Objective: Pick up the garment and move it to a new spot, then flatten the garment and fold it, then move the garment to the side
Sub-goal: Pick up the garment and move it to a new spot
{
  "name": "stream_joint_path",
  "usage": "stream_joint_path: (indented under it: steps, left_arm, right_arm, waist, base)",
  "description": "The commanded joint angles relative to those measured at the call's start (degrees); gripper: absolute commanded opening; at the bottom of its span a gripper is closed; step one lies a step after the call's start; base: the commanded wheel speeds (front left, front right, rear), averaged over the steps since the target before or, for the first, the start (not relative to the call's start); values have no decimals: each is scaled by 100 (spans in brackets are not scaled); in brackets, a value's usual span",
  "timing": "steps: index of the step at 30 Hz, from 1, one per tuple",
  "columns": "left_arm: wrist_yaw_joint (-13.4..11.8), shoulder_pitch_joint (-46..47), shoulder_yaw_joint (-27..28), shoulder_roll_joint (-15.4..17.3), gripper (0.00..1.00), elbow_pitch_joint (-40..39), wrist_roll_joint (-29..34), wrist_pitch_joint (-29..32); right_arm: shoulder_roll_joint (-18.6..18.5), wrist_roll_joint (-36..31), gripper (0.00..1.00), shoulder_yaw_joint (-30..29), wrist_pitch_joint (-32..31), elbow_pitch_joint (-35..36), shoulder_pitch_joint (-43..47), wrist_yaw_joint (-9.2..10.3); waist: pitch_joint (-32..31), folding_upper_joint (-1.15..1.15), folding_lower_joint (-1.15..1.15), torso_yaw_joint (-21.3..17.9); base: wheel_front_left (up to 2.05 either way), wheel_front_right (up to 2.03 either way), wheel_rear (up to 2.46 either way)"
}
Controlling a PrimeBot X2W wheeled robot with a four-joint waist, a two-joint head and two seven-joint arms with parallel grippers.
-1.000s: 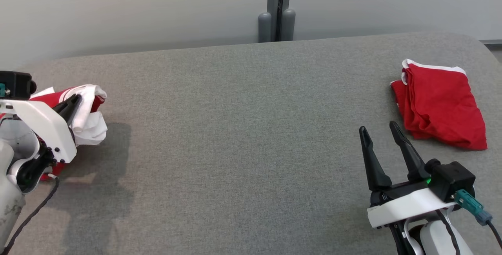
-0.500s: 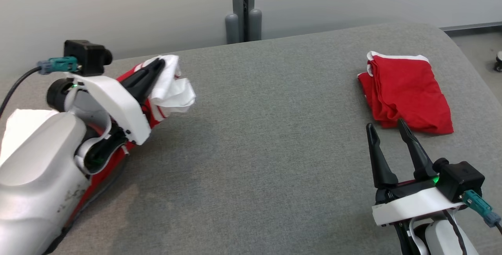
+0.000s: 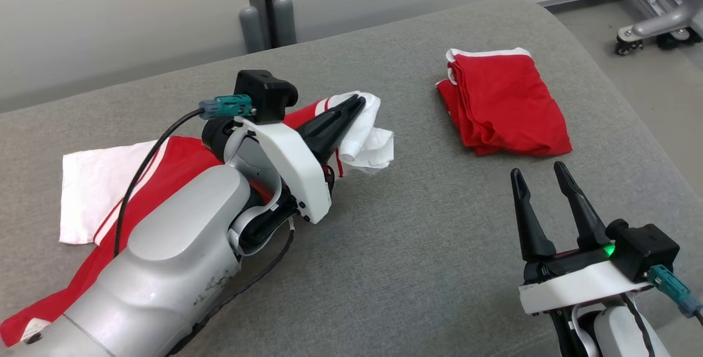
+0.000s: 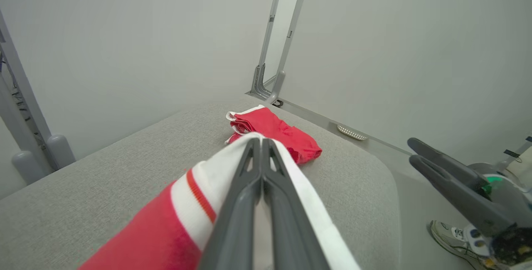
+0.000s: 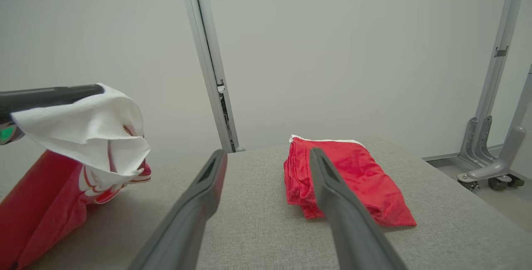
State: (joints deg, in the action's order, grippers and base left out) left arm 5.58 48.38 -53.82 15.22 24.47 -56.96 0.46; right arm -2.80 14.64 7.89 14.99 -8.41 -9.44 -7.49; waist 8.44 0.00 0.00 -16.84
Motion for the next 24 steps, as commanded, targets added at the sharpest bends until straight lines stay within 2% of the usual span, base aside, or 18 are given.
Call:
stream_joint_path:
  steps: [1,5,6,7,11,16,24]
  left_arm:
    - [36,74,-19,-10,0,72,10,-30]
    - [72,3,-164,-231,0,447,67,-127]
    - [92,-35,-238,-254,42,584,109,-140]
    - [100,-70,-275,-278,100,682,105,-165]
    - [138,-46,-373,-355,100,916,144,-265]
    - [189,43,-469,-370,100,1011,161,-504]
    - [179,7,-381,-69,100,928,206,-1030]
  right_arm:
    - [-24,55,100,6,27,28,-10,-1]
    - [-24,102,100,60,27,40,-12,-1]
    - [-24,105,100,71,27,37,-21,-1]
    - [-25,110,100,73,27,36,-28,-1]
    - [-25,95,100,15,27,71,-12,-1]
    - [-24,-7,100,-107,27,80,8,-1]
    - [-24,-103,100,-159,27,-18,59,-1]
  waist:
    - [99,0,0,-146]
    - [178,0,0,-277]
    - [187,0,0,-298]
    - [195,0,0,-311]
    - [221,0,0,-282]
    - [147,0,0,-48]
    - [-121,0,0,553]
  base:
    - [0,0,0]
    - [0,0,0]
    - [0,0,0]
    - [0,0,0]
    - [0,0,0]
    - [0,0,0]
    - [0,0,0]
